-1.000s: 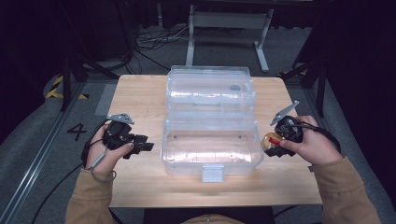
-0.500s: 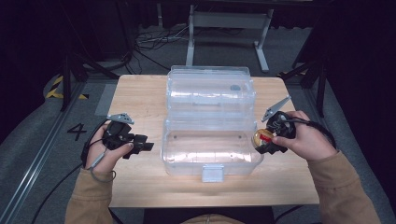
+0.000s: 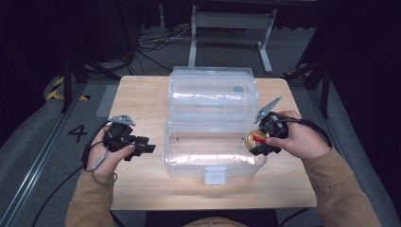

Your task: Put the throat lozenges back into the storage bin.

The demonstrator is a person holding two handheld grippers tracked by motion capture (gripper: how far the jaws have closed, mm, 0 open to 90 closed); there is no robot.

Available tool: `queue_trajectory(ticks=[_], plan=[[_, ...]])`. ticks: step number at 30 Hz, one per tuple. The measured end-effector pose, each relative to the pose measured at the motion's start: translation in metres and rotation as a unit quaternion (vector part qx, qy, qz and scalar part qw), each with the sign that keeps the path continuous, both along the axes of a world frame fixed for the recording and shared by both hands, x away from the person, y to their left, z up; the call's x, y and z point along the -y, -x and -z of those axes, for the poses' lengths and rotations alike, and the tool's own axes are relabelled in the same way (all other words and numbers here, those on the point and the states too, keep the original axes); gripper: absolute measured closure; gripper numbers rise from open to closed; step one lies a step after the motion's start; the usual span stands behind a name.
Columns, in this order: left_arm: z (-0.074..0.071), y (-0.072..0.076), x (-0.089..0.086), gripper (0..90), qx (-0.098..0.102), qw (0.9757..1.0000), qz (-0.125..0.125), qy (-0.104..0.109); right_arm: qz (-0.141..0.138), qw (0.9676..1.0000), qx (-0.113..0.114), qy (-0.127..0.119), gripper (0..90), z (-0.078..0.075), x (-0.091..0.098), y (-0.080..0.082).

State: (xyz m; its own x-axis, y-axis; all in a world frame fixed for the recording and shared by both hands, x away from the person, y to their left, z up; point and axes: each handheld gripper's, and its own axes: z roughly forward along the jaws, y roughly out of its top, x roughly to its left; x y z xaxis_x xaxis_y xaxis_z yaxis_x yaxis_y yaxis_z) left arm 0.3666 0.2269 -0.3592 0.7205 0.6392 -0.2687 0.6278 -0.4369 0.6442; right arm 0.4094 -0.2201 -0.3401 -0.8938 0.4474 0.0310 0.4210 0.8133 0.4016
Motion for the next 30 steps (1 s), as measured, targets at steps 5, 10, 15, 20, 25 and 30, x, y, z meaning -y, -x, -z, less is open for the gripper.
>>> queue_trajectory(ticks=[5, 10, 15, 20, 25, 30], plan=[[0.000, 0.000, 0.000, 54.2, 0.000, 1.0000, 0.000, 0.000, -0.007, 1.0000, -0.001, 0.002, 19.7, 0.003, -0.006, -0.002], [0.000, 0.000, -0.001, 54.3, 0.000, 1.0000, 0.000, 0.000, -0.010, 0.9999, -0.005, 0.003, 19.7, 0.008, -0.013, -0.003], [0.000, 0.000, -0.001, 54.2, 0.000, 1.0000, 0.000, 0.000, -0.013, 0.9998, -0.009, 0.008, 19.7, 0.012, -0.018, -0.005], [0.000, 0.000, -0.001, 54.2, 0.000, 1.0000, -0.001, 0.000, -0.011, 0.9997, -0.014, 0.016, 19.7, 0.019, -0.022, -0.006], [0.000, 0.000, -0.001, 54.1, -0.001, 1.0000, 0.000, 0.000, -0.004, 0.9996, -0.016, 0.023, 19.7, 0.024, -0.025, -0.007], [0.000, 0.000, -0.001, 54.1, -0.001, 1.0000, 0.000, 0.001, 0.005, 0.9994, -0.019, 0.029, 19.7, 0.032, -0.028, -0.008]])
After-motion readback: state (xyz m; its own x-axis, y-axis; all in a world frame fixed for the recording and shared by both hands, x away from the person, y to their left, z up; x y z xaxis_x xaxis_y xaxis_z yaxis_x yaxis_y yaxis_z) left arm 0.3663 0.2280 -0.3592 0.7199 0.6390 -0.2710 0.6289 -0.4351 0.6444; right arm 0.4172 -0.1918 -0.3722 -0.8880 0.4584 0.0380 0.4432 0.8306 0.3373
